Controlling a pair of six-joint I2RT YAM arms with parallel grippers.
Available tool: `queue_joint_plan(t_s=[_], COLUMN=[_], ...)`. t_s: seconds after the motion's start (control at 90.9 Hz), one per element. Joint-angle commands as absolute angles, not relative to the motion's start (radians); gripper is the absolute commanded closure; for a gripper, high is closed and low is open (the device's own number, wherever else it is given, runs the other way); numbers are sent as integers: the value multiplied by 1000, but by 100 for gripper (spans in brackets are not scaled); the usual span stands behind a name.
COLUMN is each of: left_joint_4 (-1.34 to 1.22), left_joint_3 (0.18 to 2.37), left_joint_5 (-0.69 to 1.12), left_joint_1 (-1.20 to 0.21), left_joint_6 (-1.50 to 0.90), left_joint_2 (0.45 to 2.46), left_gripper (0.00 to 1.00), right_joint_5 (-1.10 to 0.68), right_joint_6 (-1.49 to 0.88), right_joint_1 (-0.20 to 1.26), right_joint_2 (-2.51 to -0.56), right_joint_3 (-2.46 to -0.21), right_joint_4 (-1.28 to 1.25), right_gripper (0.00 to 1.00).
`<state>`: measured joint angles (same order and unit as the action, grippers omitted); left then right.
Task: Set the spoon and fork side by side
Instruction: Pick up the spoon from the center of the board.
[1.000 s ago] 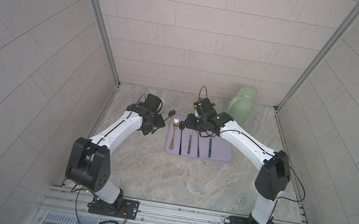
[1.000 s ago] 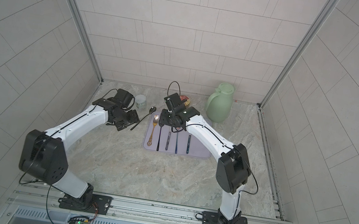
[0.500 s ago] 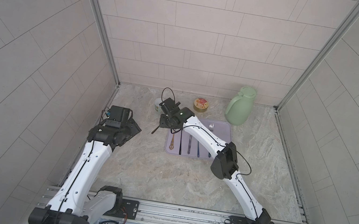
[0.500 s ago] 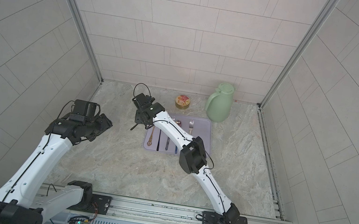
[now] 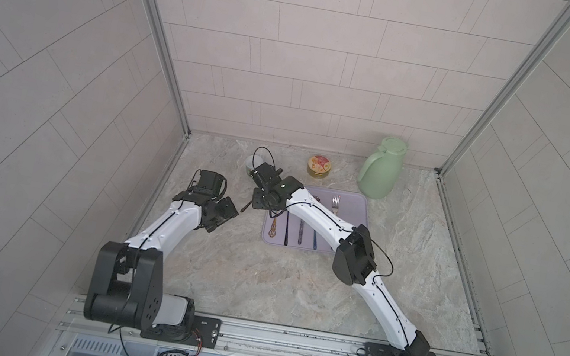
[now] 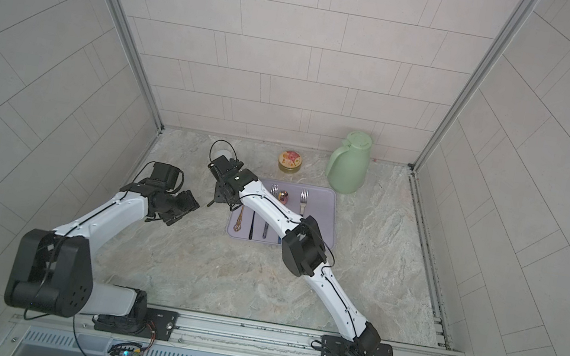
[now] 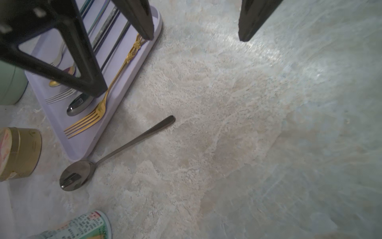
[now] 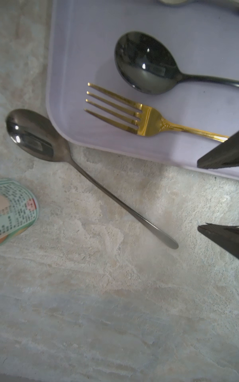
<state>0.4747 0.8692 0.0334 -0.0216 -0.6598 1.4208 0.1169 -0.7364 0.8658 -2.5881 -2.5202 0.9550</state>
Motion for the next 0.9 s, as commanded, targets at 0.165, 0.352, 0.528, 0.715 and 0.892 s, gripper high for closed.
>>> queue_joint_plan(t_s=[0.165, 0.352, 0.528, 0.715, 0.892], left_joint_4=[320, 384, 468, 499, 553], left_joint_3=[1088, 1257, 1411, 1487, 1541], left_joint_5=[107, 14, -62, -98, -128], left_joint_1=[-33, -112, -179, -190, -195], left_joint_6=[-520, -419, -352, -319, -307], left_joint_2=[1700, 1872, 1990, 2062, 2112], left_gripper=[40, 39, 39, 39, 51], right_joint_5=[81, 55, 37, 18, 5], right_joint_6=[-717, -691, -681, -678, -675], right_joint_1=[805, 782, 753, 719, 693], right_joint_2=[-2389, -2272, -2193, -2106, -2051], right_joint_3=[-2360, -2232, -2131, -2019, -1932], right_joint_4=[925, 877, 843, 787, 750], right_gripper=[52, 50, 50, 50, 49])
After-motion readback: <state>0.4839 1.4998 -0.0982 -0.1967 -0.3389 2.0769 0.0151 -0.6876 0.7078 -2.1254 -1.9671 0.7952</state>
